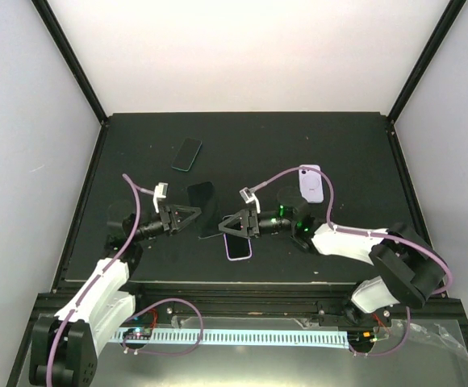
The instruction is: Put the phone into the phone case
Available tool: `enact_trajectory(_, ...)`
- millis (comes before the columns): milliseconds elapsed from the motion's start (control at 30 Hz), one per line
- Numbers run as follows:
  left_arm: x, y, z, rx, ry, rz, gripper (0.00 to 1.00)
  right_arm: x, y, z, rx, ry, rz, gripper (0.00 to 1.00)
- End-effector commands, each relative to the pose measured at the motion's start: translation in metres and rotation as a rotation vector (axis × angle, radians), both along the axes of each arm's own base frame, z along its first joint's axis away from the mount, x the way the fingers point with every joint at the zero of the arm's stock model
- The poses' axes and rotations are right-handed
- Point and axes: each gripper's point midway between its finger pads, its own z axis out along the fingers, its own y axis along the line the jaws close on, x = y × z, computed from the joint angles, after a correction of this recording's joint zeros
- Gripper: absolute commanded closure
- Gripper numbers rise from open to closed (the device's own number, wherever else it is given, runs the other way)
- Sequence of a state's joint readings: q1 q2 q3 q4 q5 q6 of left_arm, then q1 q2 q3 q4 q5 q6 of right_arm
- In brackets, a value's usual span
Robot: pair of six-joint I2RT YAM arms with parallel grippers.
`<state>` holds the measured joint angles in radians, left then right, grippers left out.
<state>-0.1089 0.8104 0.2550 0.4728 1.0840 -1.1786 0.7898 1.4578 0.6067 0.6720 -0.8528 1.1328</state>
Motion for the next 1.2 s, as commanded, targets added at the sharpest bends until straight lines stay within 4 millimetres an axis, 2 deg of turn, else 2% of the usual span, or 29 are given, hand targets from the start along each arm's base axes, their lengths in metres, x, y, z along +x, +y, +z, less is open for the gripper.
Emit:
enact_trajectory(0,0.003,-0.003,0.033,-0.021,-0.131,-0.008,0.98,-0.010,0.002,0.009,0.025,-0.010,0.040,0.41)
enact_trajectory(200,0.003,-0.005,0.034,-0.021,-0.138,-0.009,0.98,-0.012,0.005,0.016,0.066,0.025,0.059,0.47)
enact_trajectory(333,0.005,-0.006,0.032,0.020,-0.162,-0.012,0.99,-0.013,0.004,0.020,0.091,0.052,0.057,0.67)
enact_trajectory(467,0.012,-0.003,0.015,0.164,-0.176,0.006,0.98,-0.013,-0.001,0.018,0.094,0.113,0.024,0.95)
enact_trajectory(500,0.013,-0.002,0.012,0.192,-0.184,0.010,0.98,-0.013,-0.002,0.016,0.092,0.129,0.015,0.98)
enact_trajectory(600,0.014,0.000,0.007,0.260,-0.212,0.006,0.98,-0.010,-0.006,0.008,0.077,0.175,-0.029,0.99)
enact_trajectory(733,0.009,-0.005,0.006,0.244,-0.204,-0.049,0.98,-0.008,-0.007,0.004,0.067,0.182,-0.052,0.99)
enact_trajectory(900,-0.009,-0.012,0.017,0.139,-0.203,-0.146,0.98,-0.003,-0.007,0.006,0.031,0.045,-0.060,0.77)
enact_trajectory(967,-0.015,-0.013,0.020,0.127,-0.209,-0.168,0.99,0.003,-0.010,0.004,-0.016,-0.027,-0.090,0.62)
enact_trajectory(1033,-0.020,-0.015,0.023,0.115,-0.214,-0.189,0.99,0.008,-0.013,0.006,-0.050,-0.087,-0.113,0.52)
enact_trajectory(1167,-0.034,-0.018,0.030,0.094,-0.241,-0.233,0.98,0.014,-0.018,0.021,-0.054,-0.165,-0.132,0.35)
